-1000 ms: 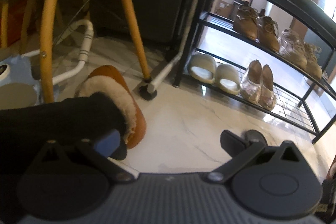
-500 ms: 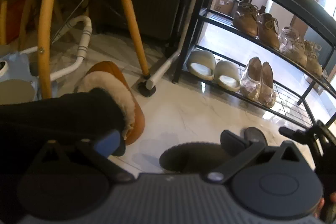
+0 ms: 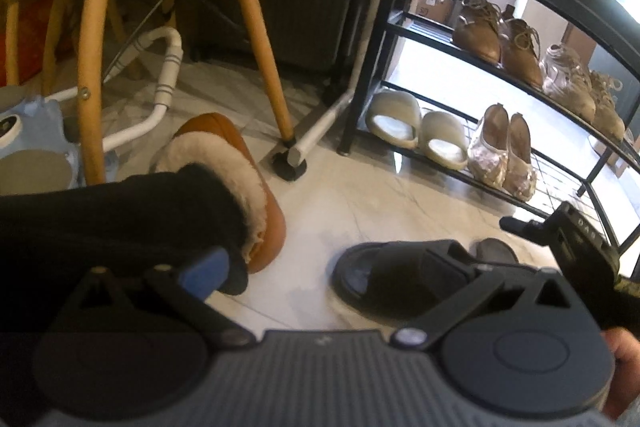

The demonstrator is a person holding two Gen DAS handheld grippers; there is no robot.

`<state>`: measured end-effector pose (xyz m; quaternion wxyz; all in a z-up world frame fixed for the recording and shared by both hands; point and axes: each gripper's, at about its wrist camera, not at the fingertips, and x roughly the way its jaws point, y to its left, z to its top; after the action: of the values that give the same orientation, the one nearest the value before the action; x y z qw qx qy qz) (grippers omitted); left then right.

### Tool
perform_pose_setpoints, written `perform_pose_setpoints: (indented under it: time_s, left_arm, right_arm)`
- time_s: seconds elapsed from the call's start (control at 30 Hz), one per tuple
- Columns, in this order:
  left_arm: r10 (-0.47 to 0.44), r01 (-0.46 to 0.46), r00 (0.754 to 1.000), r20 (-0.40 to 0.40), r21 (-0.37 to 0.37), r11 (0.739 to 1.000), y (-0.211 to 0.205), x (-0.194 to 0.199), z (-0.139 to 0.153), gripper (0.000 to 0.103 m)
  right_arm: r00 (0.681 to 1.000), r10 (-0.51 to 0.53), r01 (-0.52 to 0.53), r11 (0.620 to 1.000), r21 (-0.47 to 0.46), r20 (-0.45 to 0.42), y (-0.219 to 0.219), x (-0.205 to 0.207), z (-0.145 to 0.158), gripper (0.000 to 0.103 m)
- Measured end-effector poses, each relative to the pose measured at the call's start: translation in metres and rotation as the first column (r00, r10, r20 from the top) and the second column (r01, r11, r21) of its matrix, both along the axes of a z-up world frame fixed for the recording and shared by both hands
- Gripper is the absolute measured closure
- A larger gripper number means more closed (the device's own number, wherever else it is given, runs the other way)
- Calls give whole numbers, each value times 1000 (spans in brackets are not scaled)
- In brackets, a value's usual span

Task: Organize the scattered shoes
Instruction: 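Turn the slipper upright with the right gripper and set it beside its mate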

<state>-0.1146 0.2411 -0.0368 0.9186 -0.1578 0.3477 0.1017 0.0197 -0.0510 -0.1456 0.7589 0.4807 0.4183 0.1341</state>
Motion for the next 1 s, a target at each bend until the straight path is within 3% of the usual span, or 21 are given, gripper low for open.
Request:
perform_pose_setpoints:
  time_s: [0.17,0.3,0.33,0.37,0.43,0.5,0.53,0.57,0.63,0.67,0.77,0.83,0.87,0.9,0.97,1.0]
  left_arm:
    - [-5,4,1000,-16,-10,1000,-1,3,-2,1]
    - [2,-2,1000,-22,-24,1000,0,4,-4,1]
    - [3,-4,1000,-24,-28,1000,1,4,-5,1]
    - [5,-6,1000,-25,-32,999,1,4,-5,1]
    - [8,-9,1000,-28,-39,999,2,5,-6,1]
    - [11,-12,999,-32,-46,999,2,5,-7,1]
    - [12,-14,999,-33,-49,999,3,5,-7,1]
    - [14,-16,999,-35,-53,998,3,5,-8,1]
    - [15,-18,999,-38,-60,998,3,5,-9,1]
    - [7,-10,999,-38,-62,998,2,6,-9,1]
    - [-9,8,1000,-18,-37,999,-2,5,-6,1]
    - [-7,7,1000,16,9,1000,-4,2,-1,1]
    - [-3,2,999,33,38,999,-4,0,2,1]
    - [1,-4,999,45,58,998,-4,-1,3,1]
    - [8,-13,998,58,75,997,-3,-2,5,1]
    - [11,-15,998,60,76,997,-3,-2,5,1]
  right_arm:
    - [980,-44,72,987,141,-192,15,-8,-20,0]
    - [952,-65,127,973,192,-299,27,-10,-34,0]
    - [948,-68,125,978,168,-312,29,-8,-35,0]
    - [947,-72,97,993,66,-312,33,-4,-26,0]
    - [962,46,-64,996,-58,-270,44,3,-6,0]
    - [938,242,-289,941,-177,-247,59,9,15,0]
    - [904,369,-420,857,-297,-214,70,9,30,0]
    - [845,498,-530,733,-426,-194,80,8,46,0]
    - [786,597,-570,601,-560,-160,85,6,62,0]
    - [802,573,-561,629,-538,-167,79,10,63,0]
    - [895,373,-431,861,-268,-244,58,23,45,0]
    - [924,166,-198,979,-58,-343,52,20,19,0]
    - [906,40,-35,999,19,-422,51,16,4,0]
    - [885,-20,39,999,32,-464,51,14,-3,0]
    - [809,-186,207,978,-26,-558,60,8,-20,0]
    - [797,-211,227,973,-44,-566,62,8,-23,0]
